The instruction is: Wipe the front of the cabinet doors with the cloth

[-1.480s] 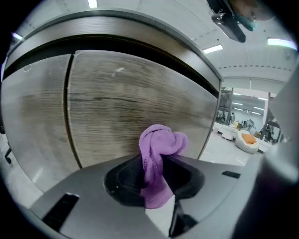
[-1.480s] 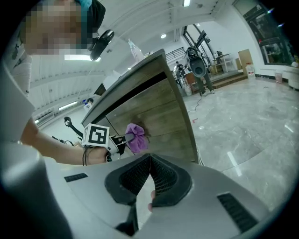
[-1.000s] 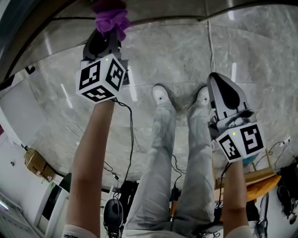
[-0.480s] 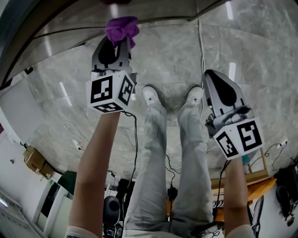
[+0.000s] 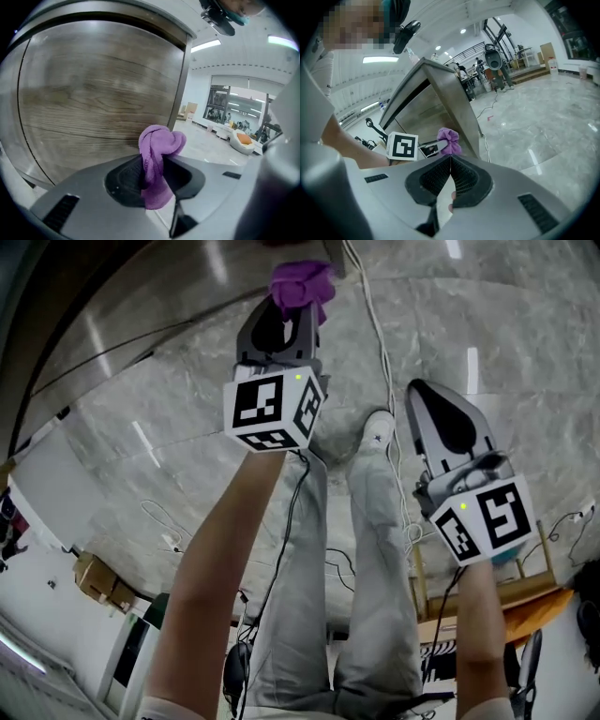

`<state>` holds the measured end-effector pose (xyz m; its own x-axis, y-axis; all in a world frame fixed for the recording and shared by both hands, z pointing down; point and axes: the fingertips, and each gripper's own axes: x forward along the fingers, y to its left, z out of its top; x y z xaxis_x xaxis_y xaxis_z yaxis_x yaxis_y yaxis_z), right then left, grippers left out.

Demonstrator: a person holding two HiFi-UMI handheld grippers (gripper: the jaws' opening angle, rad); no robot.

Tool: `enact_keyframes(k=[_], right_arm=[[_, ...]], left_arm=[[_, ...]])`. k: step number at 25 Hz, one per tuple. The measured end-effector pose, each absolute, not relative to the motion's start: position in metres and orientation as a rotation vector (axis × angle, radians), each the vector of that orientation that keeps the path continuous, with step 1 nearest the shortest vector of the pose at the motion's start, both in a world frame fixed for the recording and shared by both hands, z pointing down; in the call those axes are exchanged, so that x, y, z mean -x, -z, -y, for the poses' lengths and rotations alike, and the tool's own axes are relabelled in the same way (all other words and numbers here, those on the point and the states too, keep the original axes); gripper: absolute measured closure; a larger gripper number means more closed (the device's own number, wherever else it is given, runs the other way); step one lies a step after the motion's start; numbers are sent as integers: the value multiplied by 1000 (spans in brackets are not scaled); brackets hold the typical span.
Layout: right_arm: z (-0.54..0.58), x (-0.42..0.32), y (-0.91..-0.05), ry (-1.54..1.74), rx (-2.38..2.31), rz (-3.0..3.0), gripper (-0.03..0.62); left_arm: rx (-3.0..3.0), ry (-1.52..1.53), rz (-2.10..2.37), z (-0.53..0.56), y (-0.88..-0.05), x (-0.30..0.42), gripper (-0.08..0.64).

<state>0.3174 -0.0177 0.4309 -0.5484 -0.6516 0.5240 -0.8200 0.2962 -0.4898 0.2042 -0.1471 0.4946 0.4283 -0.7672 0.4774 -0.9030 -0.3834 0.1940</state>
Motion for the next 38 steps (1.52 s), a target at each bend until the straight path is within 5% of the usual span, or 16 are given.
enact_keyframes(k=[12,38], right_arm=[[-4,-347,-455,-1144,-1508,2233,565],[-18,-185,-462,-1111,-1368,2302,565]], left_arm=[[-2316,-488,1400,167,-513,-206,453],[-2066,-758,1735,161,-541,98,456]])
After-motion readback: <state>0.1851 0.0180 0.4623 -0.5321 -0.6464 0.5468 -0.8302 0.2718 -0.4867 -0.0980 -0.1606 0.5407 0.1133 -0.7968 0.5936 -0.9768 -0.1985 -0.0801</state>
